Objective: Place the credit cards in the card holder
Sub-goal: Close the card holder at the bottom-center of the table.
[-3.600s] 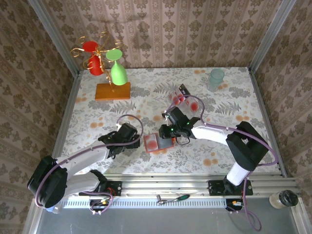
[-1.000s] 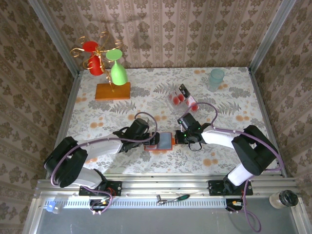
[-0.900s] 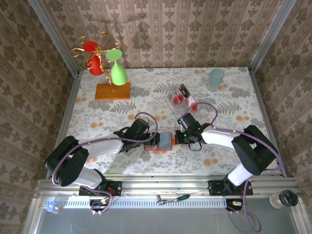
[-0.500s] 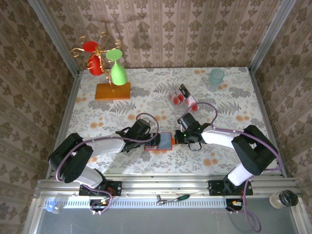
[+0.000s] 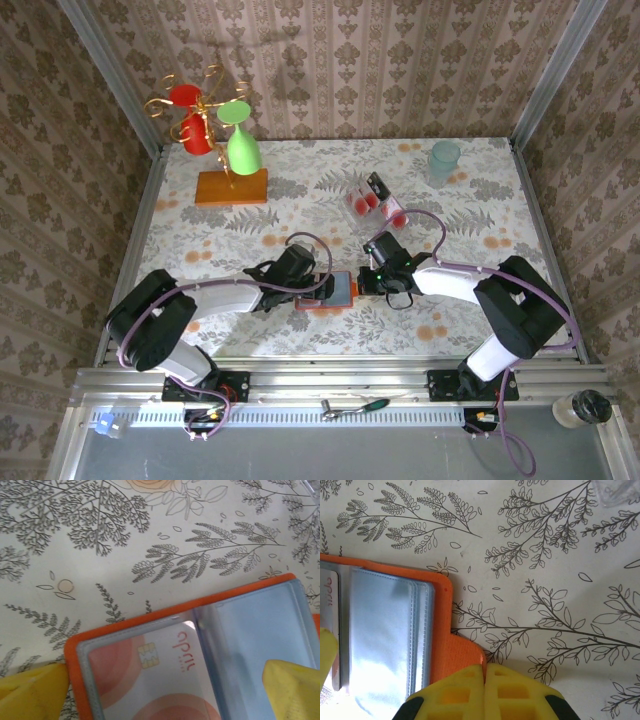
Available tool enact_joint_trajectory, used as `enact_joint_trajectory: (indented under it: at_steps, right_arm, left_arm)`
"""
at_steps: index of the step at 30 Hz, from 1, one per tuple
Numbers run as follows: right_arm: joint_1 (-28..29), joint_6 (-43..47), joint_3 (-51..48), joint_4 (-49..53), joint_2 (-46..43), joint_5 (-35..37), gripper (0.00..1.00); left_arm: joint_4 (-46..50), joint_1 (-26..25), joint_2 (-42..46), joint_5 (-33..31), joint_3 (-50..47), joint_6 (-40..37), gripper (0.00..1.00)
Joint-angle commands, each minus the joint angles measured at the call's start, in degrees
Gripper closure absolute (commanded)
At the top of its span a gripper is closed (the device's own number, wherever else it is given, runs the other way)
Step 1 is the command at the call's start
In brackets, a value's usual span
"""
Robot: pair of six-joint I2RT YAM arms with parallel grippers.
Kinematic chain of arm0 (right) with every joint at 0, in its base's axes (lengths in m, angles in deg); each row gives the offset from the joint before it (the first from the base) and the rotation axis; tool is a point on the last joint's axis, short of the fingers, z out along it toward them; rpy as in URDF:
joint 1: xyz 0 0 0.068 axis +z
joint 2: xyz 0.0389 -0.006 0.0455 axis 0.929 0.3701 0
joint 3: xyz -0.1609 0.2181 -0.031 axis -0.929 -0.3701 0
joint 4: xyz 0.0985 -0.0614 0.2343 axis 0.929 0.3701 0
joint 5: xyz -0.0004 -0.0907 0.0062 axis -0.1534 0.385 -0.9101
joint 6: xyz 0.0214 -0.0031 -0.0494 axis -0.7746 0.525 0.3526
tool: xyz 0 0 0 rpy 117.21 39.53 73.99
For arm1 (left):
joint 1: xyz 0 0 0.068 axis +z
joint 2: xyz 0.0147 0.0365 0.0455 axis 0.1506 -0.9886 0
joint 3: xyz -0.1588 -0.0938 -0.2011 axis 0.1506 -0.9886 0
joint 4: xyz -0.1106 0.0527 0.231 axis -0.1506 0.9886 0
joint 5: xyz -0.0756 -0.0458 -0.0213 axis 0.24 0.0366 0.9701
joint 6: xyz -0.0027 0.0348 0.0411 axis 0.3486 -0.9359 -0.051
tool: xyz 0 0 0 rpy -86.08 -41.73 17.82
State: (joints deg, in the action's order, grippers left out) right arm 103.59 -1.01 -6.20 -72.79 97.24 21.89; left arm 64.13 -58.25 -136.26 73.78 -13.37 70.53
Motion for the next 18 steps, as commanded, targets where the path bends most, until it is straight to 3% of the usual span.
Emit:
enact_joint_trajectory:
  at_steps: [1,9,18]
  right_arm:
    - [0.20,-0.55,-0.06,-0.55,1.14,-0.13,1.00]
    - [0.28,-0.81,-0.14,-0.99,1.51,-0.35,1.00]
    - [0.24,-0.68,-0.32,-0.90,1.51,-0.14,1.00]
  left_arm:
    - [-0.10,-0.53,0.62,2.09,1.26,1.01,0.00]
    - [-2.64,-0.52,7.20,3.90,-1.03,1.73,0.00]
    - [-17.33,-1.10,6.58,9.51,-4.27,8.66,0.00]
